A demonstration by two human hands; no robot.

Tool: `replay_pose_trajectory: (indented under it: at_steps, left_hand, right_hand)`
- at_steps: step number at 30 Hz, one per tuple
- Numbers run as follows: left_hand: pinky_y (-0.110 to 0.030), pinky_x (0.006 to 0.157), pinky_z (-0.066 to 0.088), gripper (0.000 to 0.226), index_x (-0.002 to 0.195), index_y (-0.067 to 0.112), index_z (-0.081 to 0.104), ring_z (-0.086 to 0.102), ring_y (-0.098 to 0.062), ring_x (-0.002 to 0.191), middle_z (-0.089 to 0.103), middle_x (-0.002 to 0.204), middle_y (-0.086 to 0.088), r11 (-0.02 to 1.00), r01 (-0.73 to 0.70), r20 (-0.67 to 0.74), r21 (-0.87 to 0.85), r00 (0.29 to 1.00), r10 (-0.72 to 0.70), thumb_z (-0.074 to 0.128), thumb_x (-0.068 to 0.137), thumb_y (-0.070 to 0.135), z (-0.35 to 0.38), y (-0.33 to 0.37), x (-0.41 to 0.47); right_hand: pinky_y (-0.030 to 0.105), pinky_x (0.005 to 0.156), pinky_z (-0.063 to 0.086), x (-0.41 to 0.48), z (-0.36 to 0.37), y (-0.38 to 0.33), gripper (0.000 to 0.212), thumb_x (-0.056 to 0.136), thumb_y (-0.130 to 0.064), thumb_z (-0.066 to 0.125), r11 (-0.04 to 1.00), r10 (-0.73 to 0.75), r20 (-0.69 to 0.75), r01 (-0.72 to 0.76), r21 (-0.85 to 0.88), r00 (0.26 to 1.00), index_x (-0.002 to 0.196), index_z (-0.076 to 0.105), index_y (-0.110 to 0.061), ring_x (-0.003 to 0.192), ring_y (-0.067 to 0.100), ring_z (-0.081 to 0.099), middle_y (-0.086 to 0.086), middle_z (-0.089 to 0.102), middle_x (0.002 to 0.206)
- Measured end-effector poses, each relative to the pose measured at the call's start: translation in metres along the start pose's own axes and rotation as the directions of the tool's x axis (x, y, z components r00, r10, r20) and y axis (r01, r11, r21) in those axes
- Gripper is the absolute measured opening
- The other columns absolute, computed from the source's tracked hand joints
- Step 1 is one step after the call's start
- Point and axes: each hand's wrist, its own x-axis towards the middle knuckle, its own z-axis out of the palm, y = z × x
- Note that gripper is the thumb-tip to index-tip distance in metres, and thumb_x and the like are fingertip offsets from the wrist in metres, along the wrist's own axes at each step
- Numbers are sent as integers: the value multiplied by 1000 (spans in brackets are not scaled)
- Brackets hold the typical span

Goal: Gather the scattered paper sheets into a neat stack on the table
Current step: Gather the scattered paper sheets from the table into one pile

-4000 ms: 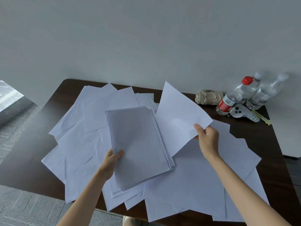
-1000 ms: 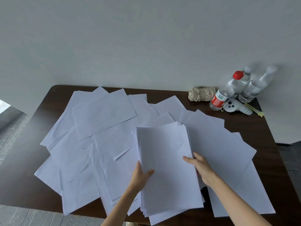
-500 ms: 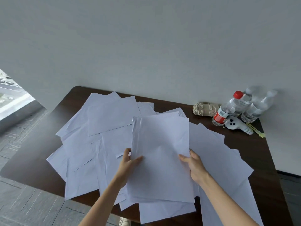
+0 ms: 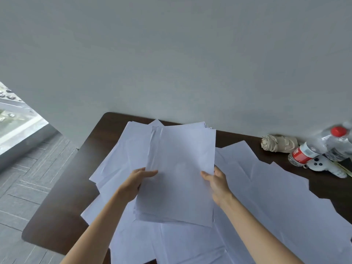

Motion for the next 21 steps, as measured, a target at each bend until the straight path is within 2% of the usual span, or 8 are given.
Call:
replay_pose_trajectory:
  at_steps: [2, 4, 7, 9, 12, 14, 17, 21]
  left_hand:
    - [-39, 80, 60, 47, 110, -5, 69, 71, -37, 96, 72, 108, -23, 990, 6, 47, 140, 999, -13, 80, 68, 15, -21, 21, 18]
    - [-33, 71, 61, 53, 108, -4, 69, 73, -28, 82, 72, 105, -21, 966, -34, 61, 257, 998, 19, 77, 61, 20, -36, 41, 39]
    - [-36, 73, 58, 62, 111, -1, 66, 68, -26, 78, 70, 100, -18, 901, -91, 46, 424, 996, 79, 72, 54, 23, -44, 71, 75]
    - [-36, 78, 52, 57, 115, 4, 66, 63, -24, 84, 67, 98, -13, 767, -109, 35, 632, 993, 112, 69, 61, 22, -45, 88, 107]
    - [-28, 73, 41, 30, 117, 17, 63, 60, -26, 94, 65, 105, -6, 497, -114, 21, 860, 982, 188, 58, 86, 16, -41, 104, 146]
    - [-29, 74, 38, 24, 115, 24, 60, 59, -28, 100, 65, 109, -5, 345, -128, 49, 930, 972, 230, 51, 93, 21, -37, 113, 163]
    - [-32, 76, 37, 24, 117, 21, 57, 56, -30, 109, 62, 112, -7, 135, -163, 118, 977, 949, 292, 46, 97, 25, -36, 115, 188]
    - [-38, 94, 39, 34, 131, 20, 54, 38, -26, 126, 43, 128, -7, 10, -211, 198, 977, 934, 297, 50, 97, 27, -44, 109, 221]
  right_hand:
    - [34, 85, 54, 11, 27, 5, 28, 88, 7, 57, 999, 18, -76, -16, 29, 997, 100, 68, -16, 92, 20, 67, 3, 72, 103]
    - [34, 85, 54, 21, 49, 11, 27, 87, 4, 59, 998, 49, -149, -42, 49, 988, 101, 68, -16, 94, 21, 68, 2, 73, 103]
    - [30, 69, 53, 29, 74, 16, 24, 82, 4, 62, 981, 155, -242, -121, 149, 958, 98, 70, -12, 87, 24, 67, 4, 74, 97]
    - [29, 65, 51, 35, 90, 19, 24, 78, 4, 63, 963, 218, -248, -166, 213, 944, 94, 70, -12, 81, 23, 66, 5, 74, 92]
    - [34, 68, 53, 46, 109, 25, 23, 77, 5, 62, 943, 282, -242, -222, 246, 929, 95, 67, -9, 79, 25, 65, 8, 71, 89]
    - [34, 67, 55, 55, 118, 30, 23, 78, 7, 61, 925, 330, -244, -261, 276, 912, 97, 65, -5, 79, 27, 64, 12, 69, 89]
    - [30, 58, 57, 67, 130, 42, 16, 79, 9, 60, 900, 414, -219, -362, 242, 883, 94, 65, 4, 72, 27, 64, 18, 66, 85]
    - [30, 59, 57, 83, 146, 56, 13, 78, 8, 64, 873, 485, -264, -445, 201, 833, 90, 63, 10, 70, 26, 61, 18, 62, 84]
